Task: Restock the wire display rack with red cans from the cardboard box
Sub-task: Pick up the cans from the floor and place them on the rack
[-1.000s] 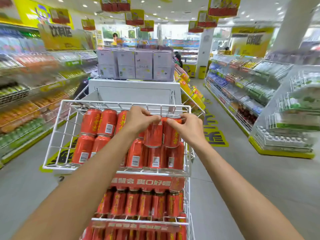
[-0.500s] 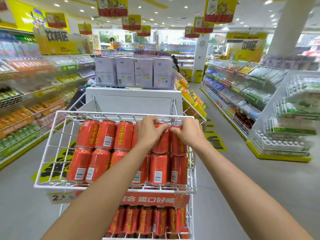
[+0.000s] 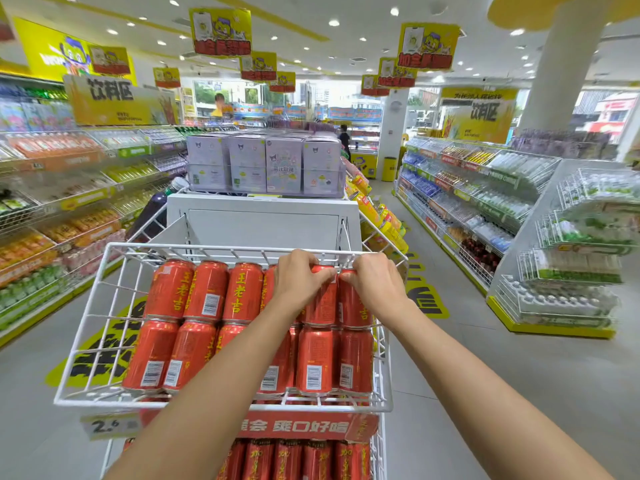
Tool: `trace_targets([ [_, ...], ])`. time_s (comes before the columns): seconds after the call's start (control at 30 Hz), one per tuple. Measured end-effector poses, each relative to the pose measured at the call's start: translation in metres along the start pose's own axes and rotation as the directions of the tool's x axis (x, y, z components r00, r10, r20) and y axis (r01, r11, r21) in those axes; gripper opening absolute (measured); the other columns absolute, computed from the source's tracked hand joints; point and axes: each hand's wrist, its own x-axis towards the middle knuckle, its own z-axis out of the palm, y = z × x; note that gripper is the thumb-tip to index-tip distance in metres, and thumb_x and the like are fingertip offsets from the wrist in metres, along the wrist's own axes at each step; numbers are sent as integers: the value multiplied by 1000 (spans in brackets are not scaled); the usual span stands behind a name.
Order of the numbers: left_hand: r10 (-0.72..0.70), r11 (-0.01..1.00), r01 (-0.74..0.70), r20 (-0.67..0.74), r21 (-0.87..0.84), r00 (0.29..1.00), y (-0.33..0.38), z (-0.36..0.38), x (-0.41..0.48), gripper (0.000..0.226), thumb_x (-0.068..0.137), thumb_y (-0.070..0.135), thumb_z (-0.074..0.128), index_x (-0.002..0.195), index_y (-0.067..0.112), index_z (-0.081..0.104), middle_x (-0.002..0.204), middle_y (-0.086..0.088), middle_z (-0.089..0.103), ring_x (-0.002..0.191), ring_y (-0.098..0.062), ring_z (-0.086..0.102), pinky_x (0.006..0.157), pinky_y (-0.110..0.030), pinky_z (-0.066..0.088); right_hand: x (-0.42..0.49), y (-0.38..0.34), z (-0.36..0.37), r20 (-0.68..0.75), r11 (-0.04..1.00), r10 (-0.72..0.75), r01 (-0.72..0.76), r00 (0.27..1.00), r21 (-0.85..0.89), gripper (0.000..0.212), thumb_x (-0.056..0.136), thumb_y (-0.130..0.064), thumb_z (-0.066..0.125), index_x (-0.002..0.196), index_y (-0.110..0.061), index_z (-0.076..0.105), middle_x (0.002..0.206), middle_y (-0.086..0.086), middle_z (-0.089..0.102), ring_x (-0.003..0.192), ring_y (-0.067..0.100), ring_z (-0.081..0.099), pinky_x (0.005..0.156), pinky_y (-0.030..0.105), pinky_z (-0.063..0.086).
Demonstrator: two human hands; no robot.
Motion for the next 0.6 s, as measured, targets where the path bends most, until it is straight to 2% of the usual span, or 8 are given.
trace_targets([
  [0.17,38,997,-35,-38,63,999,0,3,-3,44,83,46,78,71,6,68,63,-9,55,86,-38,64,72,-42,48,-1,5,-4,-23,999,-33,33,999,8,36,96,-41,72,109,-8,77,101,22,71,103,45,66,74,41,48],
  [0.23,46,995,-42,-51,93,998,-1,6,-2,44,84,48,77,70,8,66,68,-12,58,89,-39,64,72,-41,46,-1,5,-3,-34,998,-53,52,998,-32,35,97,-40,70,107,-7,75,100,22,70,102,45,66,72,41,46],
  [0.37,50,985,-37,-77,168,996,-1,11,2,43,86,54,74,75,13,69,92,-20,72,99,-40,65,73,-38,43,2,5,-2,-50,993,-82,77,995,-91,32,98,-35,70,101,-3,71,100,22,67,100,46,66,69,39,40],
  [0.47,52,979,-35,-81,202,995,-3,12,6,45,86,54,75,68,15,61,90,-20,72,99,-42,65,69,-38,40,4,5,-1,-39,984,-110,103,993,-149,21,99,-22,68,98,-1,68,100,22,68,100,45,66,68,39,38],
  [0.53,53,975,-32,-87,220,995,-4,14,8,45,85,56,75,75,12,68,91,-20,72,100,-41,65,71,-38,42,5,5,1,-33,976,-128,121,991,-181,11,97,-12,65,96,-1,66,100,22,69,101,43,66,68,38,36],
  [0.6,62,970,-37,-98,240,993,-4,16,9,45,85,56,76,82,12,74,91,-18,73,99,-40,66,72,-39,44,6,6,2,-20,975,-130,124,991,-185,10,96,-11,64,97,-1,66,101,22,69,102,43,65,69,38,35],
])
